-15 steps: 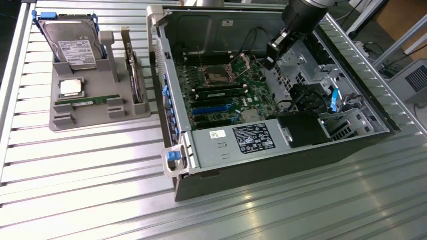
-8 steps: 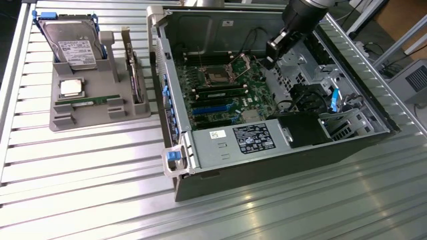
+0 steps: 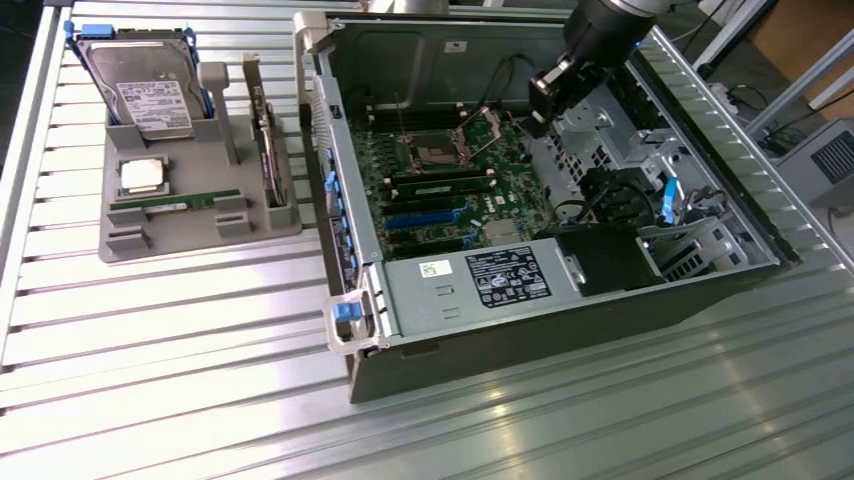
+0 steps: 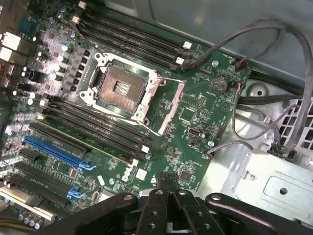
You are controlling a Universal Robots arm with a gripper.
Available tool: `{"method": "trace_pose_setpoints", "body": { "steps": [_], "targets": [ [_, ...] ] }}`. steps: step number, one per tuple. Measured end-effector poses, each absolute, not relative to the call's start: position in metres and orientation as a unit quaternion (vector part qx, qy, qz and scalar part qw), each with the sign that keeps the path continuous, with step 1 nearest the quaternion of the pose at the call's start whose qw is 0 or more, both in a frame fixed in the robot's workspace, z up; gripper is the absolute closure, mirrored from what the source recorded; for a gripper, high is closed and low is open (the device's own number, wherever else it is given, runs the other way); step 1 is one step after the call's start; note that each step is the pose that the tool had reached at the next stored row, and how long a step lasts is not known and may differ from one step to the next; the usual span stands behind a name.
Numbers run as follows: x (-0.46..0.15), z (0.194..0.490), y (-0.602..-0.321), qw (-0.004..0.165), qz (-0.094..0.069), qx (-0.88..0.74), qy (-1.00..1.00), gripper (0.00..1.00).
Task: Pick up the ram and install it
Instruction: 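Press down the ram until it locks into place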
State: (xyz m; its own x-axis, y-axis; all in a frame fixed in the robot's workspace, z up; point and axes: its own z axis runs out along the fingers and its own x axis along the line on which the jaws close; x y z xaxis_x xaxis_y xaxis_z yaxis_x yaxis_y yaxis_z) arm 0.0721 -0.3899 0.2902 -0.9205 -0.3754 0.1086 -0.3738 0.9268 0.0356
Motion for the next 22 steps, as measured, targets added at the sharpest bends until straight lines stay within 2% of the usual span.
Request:
{"method": "trace_pose_setpoints", "body": {
  "steps": [22],
  "targets": [
    [0.0721,0.2902,-0.3899,0.054,-0.018,0.006,-0.998,0.90]
  ]
}}
